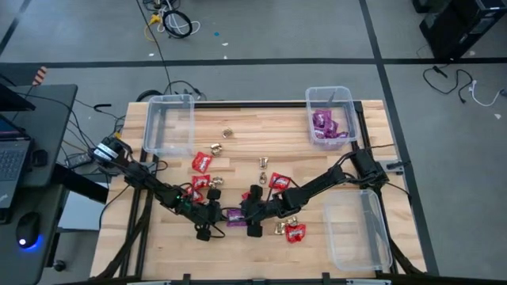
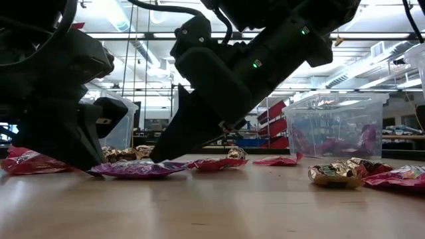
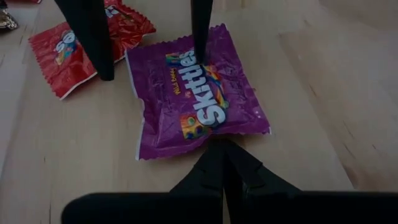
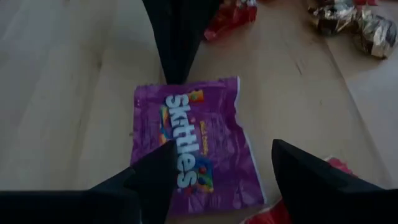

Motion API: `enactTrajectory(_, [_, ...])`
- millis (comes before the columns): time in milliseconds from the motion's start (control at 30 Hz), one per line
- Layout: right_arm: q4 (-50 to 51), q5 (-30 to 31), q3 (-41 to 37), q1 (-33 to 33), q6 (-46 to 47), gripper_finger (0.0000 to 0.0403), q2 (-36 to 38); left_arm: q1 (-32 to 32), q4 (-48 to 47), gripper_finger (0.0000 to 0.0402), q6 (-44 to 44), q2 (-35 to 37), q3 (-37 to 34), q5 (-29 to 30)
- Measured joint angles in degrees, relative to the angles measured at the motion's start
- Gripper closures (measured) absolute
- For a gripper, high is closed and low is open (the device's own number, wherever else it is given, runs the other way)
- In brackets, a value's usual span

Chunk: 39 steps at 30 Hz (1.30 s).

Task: Sort candy
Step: Put the purple candy into the top right transparent bin

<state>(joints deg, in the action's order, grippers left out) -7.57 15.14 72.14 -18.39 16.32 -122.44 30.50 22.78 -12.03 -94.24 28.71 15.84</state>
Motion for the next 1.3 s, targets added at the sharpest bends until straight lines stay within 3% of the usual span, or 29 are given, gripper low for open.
enactTrajectory(333, [-0.34,-0.10,0.17,0.04,-2.69,0.0122,-0.28,0.00,0.10,0.0401,-0.17,0.00,0.00,0.45])
enactTrajectory(667, [1.98,-1.99,0.20,0.51,-4.35,0.0135,-0.26,-0.45,0.25,0.0401,0.02,-0.02,0.00,4.52])
enactTrajectory(900, [2.49,-5.61,0.22,1.47,-4.41,0.0167,-0.24,-0.50,0.62,0.0401,0.02,-0.02,0.00,4.56])
enactTrajectory(1300, [2.17,-7.37,0.20,1.66,-4.98,0.0258,-0.24,-0.50,1.67,0.0401,0.15,-0.02,0.00,4.56])
